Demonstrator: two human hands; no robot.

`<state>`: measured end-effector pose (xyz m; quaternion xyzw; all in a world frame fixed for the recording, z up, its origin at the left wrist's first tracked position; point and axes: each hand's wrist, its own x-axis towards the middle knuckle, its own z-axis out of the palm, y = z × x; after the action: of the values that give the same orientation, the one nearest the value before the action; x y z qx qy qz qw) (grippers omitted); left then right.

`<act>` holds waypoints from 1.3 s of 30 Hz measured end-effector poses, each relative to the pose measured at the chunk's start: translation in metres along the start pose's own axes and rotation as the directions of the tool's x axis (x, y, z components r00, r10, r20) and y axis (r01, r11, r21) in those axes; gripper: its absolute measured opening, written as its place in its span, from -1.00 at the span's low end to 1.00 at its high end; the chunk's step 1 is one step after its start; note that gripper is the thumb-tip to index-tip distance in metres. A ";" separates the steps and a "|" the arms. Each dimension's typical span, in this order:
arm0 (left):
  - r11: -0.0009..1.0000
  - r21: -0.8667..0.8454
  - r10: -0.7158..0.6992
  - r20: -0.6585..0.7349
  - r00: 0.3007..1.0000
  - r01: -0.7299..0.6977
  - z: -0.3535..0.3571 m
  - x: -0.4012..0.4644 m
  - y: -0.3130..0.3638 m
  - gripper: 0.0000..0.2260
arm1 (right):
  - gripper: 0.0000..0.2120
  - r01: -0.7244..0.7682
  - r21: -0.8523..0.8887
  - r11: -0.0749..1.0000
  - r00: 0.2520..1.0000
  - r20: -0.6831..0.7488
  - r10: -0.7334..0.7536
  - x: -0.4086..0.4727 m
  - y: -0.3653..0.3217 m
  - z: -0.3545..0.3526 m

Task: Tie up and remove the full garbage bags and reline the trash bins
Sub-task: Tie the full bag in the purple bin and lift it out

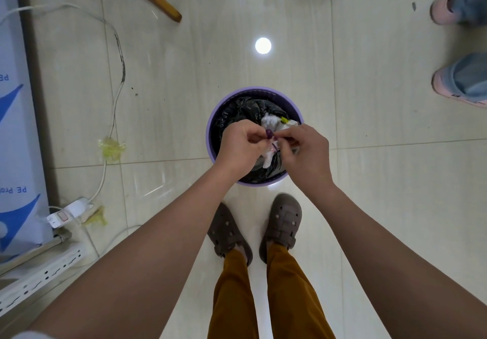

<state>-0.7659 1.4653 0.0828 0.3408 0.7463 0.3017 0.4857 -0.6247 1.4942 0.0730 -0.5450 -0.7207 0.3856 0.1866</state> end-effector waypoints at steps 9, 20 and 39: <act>0.999 0.010 -0.039 0.010 0.999 0.039 0.004 0.003 0.006 -0.80 | -0.78 -0.106 0.176 0.979 0.990 0.114 0.087 0.006 -0.003 0.003; 0.980 -0.110 -0.173 -0.078 0.982 0.164 0.011 -0.007 0.009 -0.79 | -0.81 -0.246 0.272 0.931 0.969 0.074 0.234 0.008 0.000 0.006; 0.969 0.166 0.214 -0.196 0.957 -0.183 0.018 -0.013 0.001 -0.78 | -0.68 -0.027 0.113 0.993 0.990 0.140 0.011 0.008 -0.002 0.009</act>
<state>-0.7448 1.4575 0.0844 0.4146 0.7759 0.3283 0.3439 -0.6349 1.4986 0.0677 -0.5121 -0.7035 0.4650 0.1631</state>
